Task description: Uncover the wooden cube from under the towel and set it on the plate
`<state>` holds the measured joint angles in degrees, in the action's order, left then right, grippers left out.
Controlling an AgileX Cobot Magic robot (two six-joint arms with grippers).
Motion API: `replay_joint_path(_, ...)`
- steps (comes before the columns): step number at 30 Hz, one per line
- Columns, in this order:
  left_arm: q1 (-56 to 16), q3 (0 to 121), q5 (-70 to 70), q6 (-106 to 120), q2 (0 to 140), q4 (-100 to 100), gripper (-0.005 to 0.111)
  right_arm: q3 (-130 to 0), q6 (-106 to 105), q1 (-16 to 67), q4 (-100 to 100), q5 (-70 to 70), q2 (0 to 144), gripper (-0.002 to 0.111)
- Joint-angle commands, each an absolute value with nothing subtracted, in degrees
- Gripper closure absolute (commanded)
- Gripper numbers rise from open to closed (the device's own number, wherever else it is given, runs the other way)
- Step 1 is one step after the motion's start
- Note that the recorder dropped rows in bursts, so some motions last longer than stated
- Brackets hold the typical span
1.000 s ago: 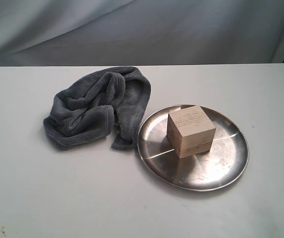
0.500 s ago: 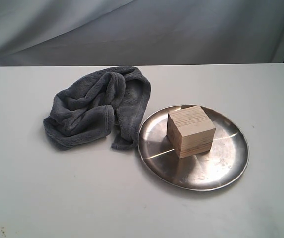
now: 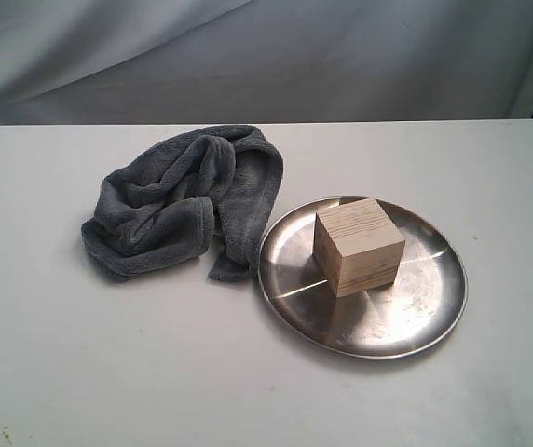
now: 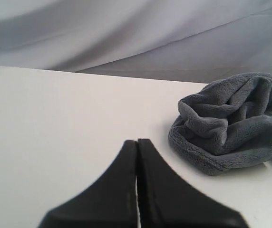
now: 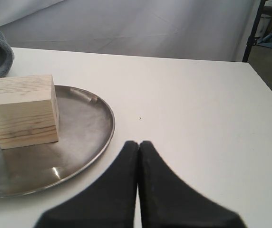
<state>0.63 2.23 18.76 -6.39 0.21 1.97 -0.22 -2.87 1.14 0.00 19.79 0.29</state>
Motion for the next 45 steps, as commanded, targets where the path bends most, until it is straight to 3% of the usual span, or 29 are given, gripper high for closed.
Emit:
replay_joint_path(1,0.68,2.05,19.97,-3.41,0.0,2.3,0.107,0.0,-2.77,1.25,0.0,19.68,0.0,0.108)
replay_joint_path(11,0.25,2.05,22.45,-0.8,0.0,2.3,0.107,0.0,-2.77,1.25,0.0,19.68,0.0,0.108)
replay_joint_path(18,-4.3,0.0,21.05,-0.99,0.0,3.67,0.107,0.0,-2.77,1.25,0.0,19.68,0.0,0.108)
replay_joint_path(45,-3.96,0.0,20.72,-1.28,0.0,3.56,0.107,0.0,-2.77,1.25,0.0,19.68,0.0,0.108)
